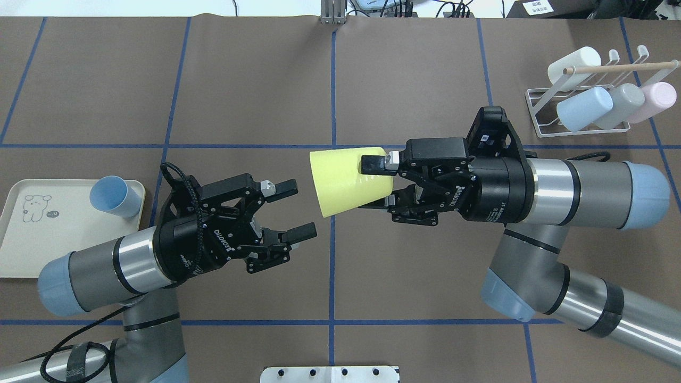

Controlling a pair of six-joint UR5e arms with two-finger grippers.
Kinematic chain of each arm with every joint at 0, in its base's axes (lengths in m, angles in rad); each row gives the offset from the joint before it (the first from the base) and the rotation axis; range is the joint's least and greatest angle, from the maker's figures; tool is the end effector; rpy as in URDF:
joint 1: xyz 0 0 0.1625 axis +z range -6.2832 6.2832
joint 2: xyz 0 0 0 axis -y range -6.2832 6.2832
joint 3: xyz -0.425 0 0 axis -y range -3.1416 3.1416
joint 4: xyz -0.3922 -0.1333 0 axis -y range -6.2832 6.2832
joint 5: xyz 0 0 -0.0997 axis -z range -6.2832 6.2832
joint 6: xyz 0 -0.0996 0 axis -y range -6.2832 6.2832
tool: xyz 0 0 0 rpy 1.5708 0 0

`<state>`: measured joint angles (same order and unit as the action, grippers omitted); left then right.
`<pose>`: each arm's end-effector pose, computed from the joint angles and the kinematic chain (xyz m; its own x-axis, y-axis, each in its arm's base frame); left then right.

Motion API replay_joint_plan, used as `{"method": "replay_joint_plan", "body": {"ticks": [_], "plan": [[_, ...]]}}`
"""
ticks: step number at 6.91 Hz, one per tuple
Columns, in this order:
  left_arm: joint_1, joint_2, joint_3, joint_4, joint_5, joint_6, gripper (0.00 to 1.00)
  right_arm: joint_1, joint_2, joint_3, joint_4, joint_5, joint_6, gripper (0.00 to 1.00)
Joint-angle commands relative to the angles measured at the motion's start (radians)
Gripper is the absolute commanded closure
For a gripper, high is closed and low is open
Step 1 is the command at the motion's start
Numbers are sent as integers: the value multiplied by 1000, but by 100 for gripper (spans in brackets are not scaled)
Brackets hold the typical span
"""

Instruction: Transfer IKEA cup to right arm and place on rack

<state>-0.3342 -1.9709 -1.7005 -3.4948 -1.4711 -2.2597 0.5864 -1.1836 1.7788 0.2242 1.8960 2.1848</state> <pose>0.4158 -0.2960 0.2159 -0.8089 -0.3887 -0.4412 -0.1660 0.8707 -0.4629 -0.3410 -0.3484 0.1991 -0.6949 0.1938 0.6925 0.0706 0.9767 -0.2025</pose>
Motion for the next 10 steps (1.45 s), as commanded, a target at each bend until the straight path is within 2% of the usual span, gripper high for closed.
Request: {"method": "replay_joint_plan", "body": {"ticks": [1,2,4,5,6,7,10], "plan": [[-49,26,2,2,-3,0,17,123,-49,-47,-5,0,-40,100],[-54,26,1,3,-5,0,17,194,-121,-64,-15,3,-147,100],[-54,24,-1,5,-3,0,17,353,-172,-206,-41,46,-331,100],[-52,24,2,7,-3,0,17,451,-168,-216,-166,137,-406,100],[-52,24,7,7,-3,0,17,592,-169,-217,-309,281,-562,100],[-52,26,9,7,-3,0,17,690,-142,-213,-498,361,-735,100],[-51,24,10,20,-3,0,17,797,-26,-219,-1095,356,-1385,100]]}}
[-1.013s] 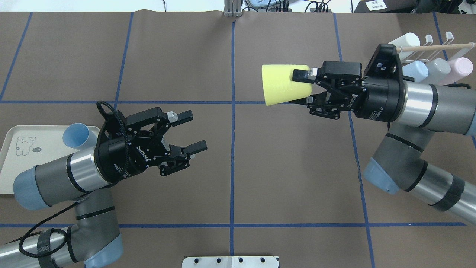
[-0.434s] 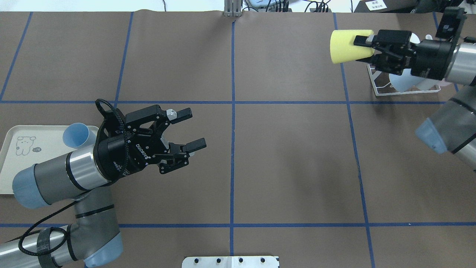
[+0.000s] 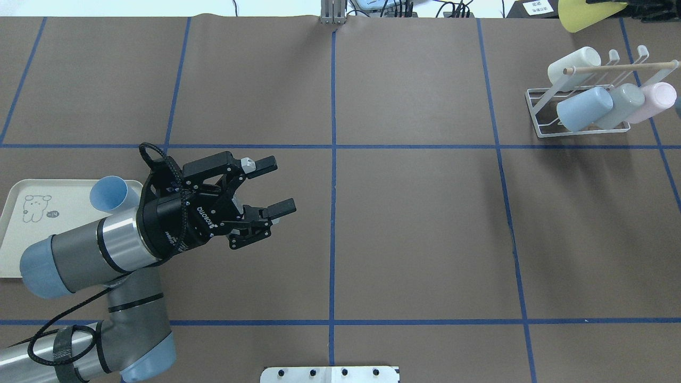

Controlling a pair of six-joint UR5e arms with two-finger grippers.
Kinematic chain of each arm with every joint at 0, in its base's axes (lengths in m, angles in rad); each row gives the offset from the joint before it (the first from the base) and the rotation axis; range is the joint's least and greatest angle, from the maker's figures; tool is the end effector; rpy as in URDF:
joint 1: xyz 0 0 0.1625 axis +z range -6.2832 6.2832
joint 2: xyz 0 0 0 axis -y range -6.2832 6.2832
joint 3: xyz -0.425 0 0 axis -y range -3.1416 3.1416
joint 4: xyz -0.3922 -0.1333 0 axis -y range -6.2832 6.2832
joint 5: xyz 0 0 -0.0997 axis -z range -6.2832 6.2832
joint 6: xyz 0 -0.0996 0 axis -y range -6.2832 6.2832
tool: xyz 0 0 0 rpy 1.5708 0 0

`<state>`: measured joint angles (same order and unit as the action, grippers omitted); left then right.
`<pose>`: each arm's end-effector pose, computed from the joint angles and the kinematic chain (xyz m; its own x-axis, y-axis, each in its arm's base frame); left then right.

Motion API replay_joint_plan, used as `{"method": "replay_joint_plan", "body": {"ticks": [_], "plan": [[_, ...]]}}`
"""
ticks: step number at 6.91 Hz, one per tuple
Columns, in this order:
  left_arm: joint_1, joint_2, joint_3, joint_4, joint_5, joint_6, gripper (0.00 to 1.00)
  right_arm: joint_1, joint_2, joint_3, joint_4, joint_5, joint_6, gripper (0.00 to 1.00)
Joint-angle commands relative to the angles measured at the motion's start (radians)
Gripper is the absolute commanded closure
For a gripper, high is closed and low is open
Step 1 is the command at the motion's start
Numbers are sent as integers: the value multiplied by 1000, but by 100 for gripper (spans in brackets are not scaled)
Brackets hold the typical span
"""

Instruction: Transfer IKEA cup to right arm and place on rack

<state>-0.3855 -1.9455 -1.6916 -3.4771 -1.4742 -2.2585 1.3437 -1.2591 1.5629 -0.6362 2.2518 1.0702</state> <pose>0.4038 -0.3181 0.2311 -0.8047 -0.3553 -0.4757 -0.0987 0.8701 -0.4830 -0.0686 -0.6105 0.3807 0.3635 -0.0833 0.9279 -0.5113 0.8147 0.2734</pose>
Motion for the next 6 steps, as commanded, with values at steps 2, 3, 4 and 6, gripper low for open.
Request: {"method": "replay_joint_plan", "body": {"ticks": [2,3,4,6], "plan": [[0,0,12,3,0,-1,17,63,133,-59,-472,-46,-563,100],[4,-1,23,3,2,-1,17,83,138,-120,-485,-46,-623,100],[5,0,24,3,2,0,17,84,136,-159,-490,-44,-653,100],[7,-3,32,4,2,0,17,83,122,-222,-487,-31,-639,100]]}}
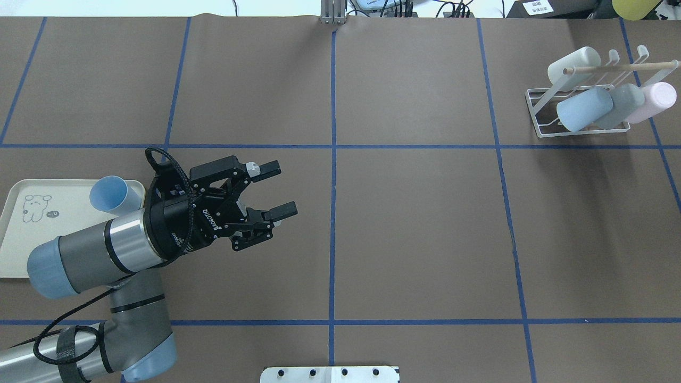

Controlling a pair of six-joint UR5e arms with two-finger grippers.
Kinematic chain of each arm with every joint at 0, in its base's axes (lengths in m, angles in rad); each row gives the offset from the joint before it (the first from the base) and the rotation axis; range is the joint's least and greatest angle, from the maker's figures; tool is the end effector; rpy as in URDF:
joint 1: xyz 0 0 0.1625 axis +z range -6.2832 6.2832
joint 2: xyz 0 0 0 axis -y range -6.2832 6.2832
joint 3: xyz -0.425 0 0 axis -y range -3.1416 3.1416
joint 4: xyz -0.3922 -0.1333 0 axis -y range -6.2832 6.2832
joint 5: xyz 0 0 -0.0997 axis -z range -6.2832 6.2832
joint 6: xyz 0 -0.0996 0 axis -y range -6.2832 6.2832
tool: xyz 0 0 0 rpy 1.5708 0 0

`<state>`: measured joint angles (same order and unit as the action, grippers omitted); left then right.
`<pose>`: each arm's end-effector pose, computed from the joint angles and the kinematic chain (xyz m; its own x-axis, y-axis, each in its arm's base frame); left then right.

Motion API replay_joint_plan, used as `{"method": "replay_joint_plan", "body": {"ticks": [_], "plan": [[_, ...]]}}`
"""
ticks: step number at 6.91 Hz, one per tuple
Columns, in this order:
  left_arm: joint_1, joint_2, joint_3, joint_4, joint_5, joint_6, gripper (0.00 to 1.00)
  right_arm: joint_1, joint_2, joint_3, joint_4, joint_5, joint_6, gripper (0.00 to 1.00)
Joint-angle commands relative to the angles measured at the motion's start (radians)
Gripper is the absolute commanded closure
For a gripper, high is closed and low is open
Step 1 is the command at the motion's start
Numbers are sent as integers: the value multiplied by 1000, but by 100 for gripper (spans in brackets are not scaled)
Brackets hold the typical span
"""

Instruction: Transfer IKEA cup to right arm and place on rack

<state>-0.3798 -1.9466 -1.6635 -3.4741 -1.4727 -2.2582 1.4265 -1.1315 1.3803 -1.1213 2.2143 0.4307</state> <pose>0.4144 -0.3195 0.2402 -0.7897 -0.3647 -0.4933 -0.0891 0.8638 -0.4960 -0.0262 -0.6919 0.4475 0.7150 -0.1349 0.6860 -0.2073 0.8962 0.3923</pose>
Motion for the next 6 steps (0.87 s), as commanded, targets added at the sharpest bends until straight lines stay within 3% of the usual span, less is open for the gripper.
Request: {"method": "replay_joint_plan", "body": {"ticks": [1,3,6], "plan": [[2,-3,4,3,0,0,17,0,-11,-81,0,43,0,100],[2,-3,5,7,0,0,17,-9,1,-96,-2,94,75,100],[2,-6,14,7,0,0,17,-14,-11,-116,1,99,86,100]]}}
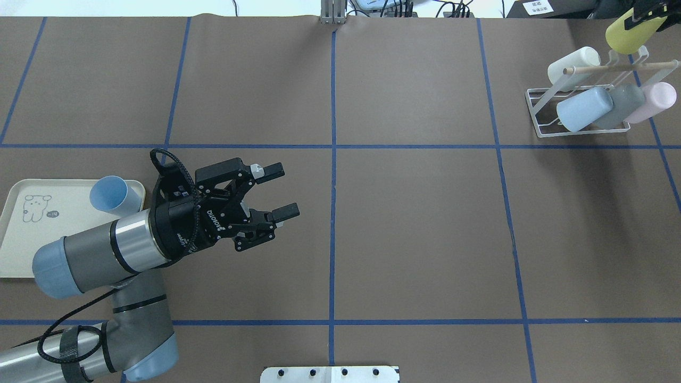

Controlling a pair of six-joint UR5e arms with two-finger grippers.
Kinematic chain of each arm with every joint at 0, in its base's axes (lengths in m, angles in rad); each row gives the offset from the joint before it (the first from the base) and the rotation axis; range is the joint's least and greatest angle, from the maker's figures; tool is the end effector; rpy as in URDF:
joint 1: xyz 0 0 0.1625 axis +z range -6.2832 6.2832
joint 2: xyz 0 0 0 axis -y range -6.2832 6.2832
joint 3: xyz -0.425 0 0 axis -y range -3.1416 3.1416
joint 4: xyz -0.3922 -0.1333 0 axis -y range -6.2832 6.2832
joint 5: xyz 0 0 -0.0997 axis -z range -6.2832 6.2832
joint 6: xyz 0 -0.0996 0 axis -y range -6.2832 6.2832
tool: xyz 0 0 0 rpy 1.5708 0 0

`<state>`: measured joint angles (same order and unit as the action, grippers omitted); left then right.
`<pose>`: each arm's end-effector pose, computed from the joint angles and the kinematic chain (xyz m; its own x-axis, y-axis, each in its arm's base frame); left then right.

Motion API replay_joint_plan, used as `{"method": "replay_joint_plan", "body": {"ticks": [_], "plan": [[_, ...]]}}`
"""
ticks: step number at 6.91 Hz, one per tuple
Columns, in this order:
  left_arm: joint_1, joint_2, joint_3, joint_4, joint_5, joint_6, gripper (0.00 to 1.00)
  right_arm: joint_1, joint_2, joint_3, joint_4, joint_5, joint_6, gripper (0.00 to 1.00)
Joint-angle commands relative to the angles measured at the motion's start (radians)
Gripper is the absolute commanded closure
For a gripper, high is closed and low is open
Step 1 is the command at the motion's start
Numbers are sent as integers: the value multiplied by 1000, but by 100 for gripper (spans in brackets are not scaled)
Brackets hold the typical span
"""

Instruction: Transfer IKEA cup to right arm and place on rack

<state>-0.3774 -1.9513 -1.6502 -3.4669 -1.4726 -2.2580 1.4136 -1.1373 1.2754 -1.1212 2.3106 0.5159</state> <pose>0.4204 -0.3205 0.2424 -0.7816 -0.3693 -0.5027 -0.0836 0.8607 -0.5022 -0.0428 -0.6926 0.5001 0.6479 -0.0162 0.7615 -0.2177 0.9541 0.2055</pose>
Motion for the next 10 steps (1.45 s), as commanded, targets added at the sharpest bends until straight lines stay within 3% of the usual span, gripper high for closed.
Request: {"method": "replay_joint_plan", "body": {"ticks": [1,6,8,10], "plan": [[0,-1,1,0,0,5,17,-2,-7,-25,3,3,-2,100],[0,-5,1,0,0,26,17,-19,-9,-27,4,4,4,100],[0,-5,0,0,0,28,17,-31,-16,-25,7,3,6,1],[-2,-3,-2,0,0,28,17,-32,-18,-22,7,4,6,0]]}}
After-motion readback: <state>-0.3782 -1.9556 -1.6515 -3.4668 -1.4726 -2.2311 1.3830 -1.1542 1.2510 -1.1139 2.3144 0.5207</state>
